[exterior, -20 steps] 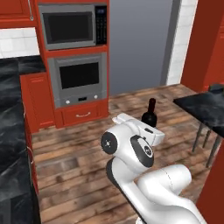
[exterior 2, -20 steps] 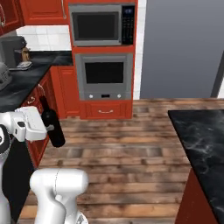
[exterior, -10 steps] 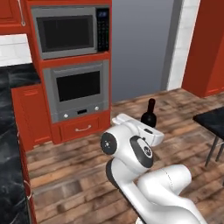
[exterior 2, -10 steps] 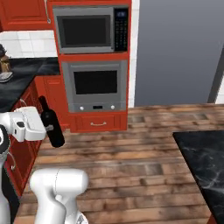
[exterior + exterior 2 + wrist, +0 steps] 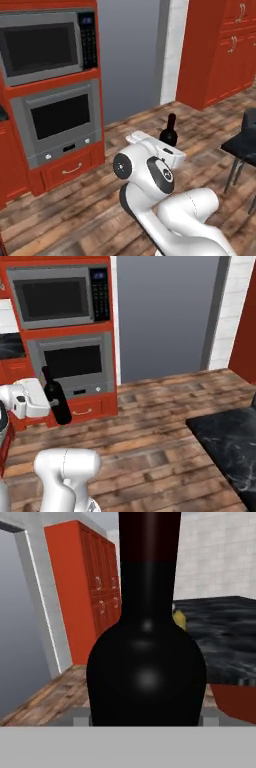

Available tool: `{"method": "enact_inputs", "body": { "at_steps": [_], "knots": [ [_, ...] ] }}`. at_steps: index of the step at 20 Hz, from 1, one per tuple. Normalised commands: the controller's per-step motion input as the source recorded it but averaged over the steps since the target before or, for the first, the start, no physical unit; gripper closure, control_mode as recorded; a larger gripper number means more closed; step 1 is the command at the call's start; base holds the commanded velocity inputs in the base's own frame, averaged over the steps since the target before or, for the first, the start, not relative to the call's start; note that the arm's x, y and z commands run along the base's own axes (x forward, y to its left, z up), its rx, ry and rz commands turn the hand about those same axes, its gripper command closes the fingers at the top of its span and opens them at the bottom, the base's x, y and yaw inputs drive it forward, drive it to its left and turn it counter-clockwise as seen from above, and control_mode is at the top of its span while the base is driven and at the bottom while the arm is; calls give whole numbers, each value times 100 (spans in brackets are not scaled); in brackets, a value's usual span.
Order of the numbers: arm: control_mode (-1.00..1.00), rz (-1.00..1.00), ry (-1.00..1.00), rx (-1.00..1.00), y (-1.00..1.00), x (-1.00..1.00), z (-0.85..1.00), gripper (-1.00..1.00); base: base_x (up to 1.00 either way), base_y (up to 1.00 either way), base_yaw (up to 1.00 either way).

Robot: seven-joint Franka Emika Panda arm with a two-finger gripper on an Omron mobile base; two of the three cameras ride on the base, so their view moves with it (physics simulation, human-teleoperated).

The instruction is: There is a wine glass and glass cup on the dining counter. Place the wine bottle next to the wine glass and the juice bottle next to the glass cup.

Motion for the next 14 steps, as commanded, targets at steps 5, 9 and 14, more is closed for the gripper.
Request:
{"method": "enact_inputs", "body": {
  "at_steps": [5,9,14],
  "knots": [
    [100,0,0,0,0,0,0,100,45,23,-63],
    [100,0,0,0,0,0,0,100,47,25,-62],
    [100,0,0,0,0,0,0,100,56,31,-52]
  ]
}}
